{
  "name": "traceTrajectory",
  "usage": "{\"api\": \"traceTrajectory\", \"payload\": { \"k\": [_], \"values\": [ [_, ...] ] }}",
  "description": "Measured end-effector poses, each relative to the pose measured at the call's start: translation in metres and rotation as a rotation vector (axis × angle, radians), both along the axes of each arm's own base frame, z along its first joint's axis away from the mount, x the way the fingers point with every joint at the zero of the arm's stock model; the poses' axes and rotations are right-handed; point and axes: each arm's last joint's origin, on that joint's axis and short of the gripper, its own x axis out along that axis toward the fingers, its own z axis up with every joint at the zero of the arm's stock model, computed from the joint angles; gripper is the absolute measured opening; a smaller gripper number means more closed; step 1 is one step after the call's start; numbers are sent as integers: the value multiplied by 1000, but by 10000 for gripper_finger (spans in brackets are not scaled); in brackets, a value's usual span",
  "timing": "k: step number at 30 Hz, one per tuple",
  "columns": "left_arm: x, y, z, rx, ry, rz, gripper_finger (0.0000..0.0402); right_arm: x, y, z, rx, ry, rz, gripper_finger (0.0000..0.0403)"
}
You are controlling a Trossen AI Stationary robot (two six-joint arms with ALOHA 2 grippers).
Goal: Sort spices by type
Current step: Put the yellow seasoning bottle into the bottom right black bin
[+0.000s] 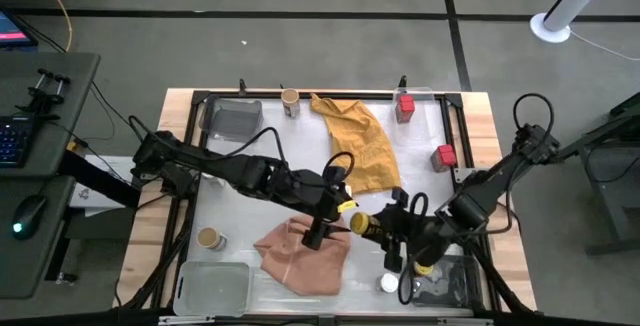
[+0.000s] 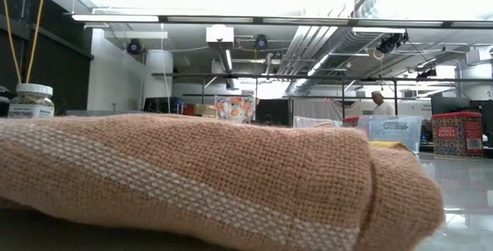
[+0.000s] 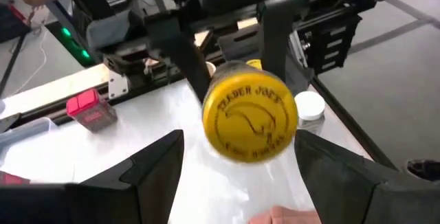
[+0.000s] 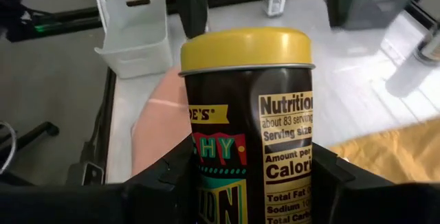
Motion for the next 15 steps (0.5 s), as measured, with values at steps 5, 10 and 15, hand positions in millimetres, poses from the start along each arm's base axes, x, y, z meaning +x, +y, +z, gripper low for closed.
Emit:
{"api": "traceTrajectory", "payload": {
  "k": [5, 10, 15],
  "values": [
    [0, 0, 1, -4, -12, 7, 265, 7, -6, 2, -24, -10, 14, 163],
    [0, -2, 1, -13, -11, -20, 265, 14, -13, 4, -33, -31, 24, 163],
    [1, -3, 0, -7, -14, -11, 265, 20, -17, 8, -29, -66, 41, 163]
  ]
}}
